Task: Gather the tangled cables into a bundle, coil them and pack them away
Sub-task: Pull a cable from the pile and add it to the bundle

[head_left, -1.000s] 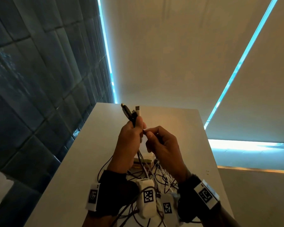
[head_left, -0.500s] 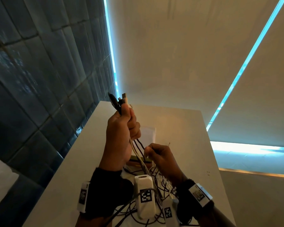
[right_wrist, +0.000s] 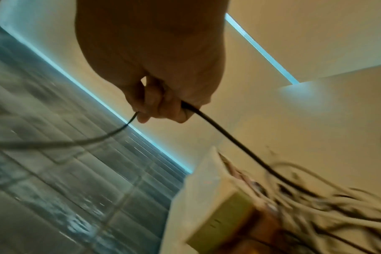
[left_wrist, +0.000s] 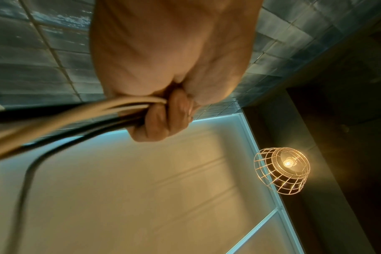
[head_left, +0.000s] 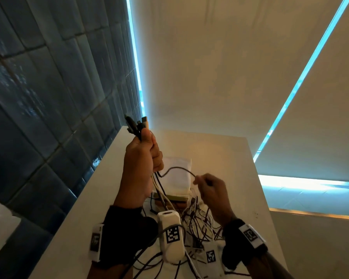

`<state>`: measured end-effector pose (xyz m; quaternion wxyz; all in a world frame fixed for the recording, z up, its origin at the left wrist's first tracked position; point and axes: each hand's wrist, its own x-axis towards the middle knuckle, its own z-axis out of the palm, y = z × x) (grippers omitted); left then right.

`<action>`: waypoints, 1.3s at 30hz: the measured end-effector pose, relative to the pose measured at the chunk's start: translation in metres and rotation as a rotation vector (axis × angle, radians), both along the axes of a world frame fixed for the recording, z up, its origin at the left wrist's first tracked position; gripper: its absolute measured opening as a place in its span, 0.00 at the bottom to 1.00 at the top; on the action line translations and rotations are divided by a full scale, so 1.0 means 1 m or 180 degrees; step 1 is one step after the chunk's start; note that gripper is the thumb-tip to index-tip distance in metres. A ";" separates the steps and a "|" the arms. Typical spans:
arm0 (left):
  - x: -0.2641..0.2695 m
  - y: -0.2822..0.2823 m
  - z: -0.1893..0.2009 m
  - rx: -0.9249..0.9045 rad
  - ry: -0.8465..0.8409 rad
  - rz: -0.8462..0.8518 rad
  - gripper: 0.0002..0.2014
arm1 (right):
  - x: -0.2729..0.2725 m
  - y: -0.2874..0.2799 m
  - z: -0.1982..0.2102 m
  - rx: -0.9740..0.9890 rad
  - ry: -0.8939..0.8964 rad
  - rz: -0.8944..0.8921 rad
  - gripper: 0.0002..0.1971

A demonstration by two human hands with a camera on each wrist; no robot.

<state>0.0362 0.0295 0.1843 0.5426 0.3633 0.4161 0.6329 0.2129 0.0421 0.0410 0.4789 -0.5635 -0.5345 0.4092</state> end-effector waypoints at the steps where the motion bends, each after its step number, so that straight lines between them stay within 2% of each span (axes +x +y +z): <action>1: 0.001 0.000 -0.002 -0.0072 0.0064 0.0044 0.17 | -0.002 -0.001 0.019 0.0130 0.0247 -0.0003 0.10; 4: 0.009 -0.001 -0.007 -0.0245 0.0182 0.0053 0.16 | -0.010 -0.008 0.066 0.0561 0.0778 0.0265 0.08; 7: 0.012 -0.001 -0.008 -0.0383 0.0191 -0.0193 0.15 | -0.017 -0.019 0.088 0.0892 0.0895 0.0781 0.09; 9: 0.012 -0.002 -0.004 -0.0329 -0.0033 -0.0517 0.16 | -0.021 -0.025 0.091 0.0981 0.0837 0.1081 0.10; 11: 0.012 -0.004 0.001 -0.0206 -0.0477 -0.0811 0.17 | -0.022 -0.028 0.086 0.0926 0.0774 0.1288 0.10; 13: 0.010 -0.006 0.005 -0.0047 -0.0787 -0.0857 0.18 | -0.022 -0.029 0.076 0.0776 0.0717 0.1407 0.09; 15: 0.007 -0.005 0.008 0.0098 -0.0851 -0.0829 0.19 | -0.021 -0.029 0.065 0.0597 0.0747 0.1446 0.12; 17: 0.008 -0.005 0.008 0.0105 -0.0798 -0.0813 0.19 | -0.020 -0.028 0.054 0.0486 0.0749 0.1433 0.15; 21: 0.014 -0.010 0.003 0.0072 -0.0492 -0.0694 0.19 | -0.023 -0.018 0.033 0.0412 0.0618 0.1391 0.13; 30: -0.004 -0.012 0.008 0.0209 -0.0501 -0.0484 0.20 | -0.015 -0.008 -0.040 -0.0026 0.0099 0.0929 0.13; 36: -0.007 -0.011 0.005 0.0143 -0.0508 -0.0431 0.20 | -0.007 0.001 -0.056 -0.0207 -0.0396 0.0541 0.12; 39: -0.005 -0.005 -0.003 -0.0029 -0.0578 -0.0412 0.20 | -0.002 0.013 -0.051 -0.0205 -0.0433 -0.0001 0.13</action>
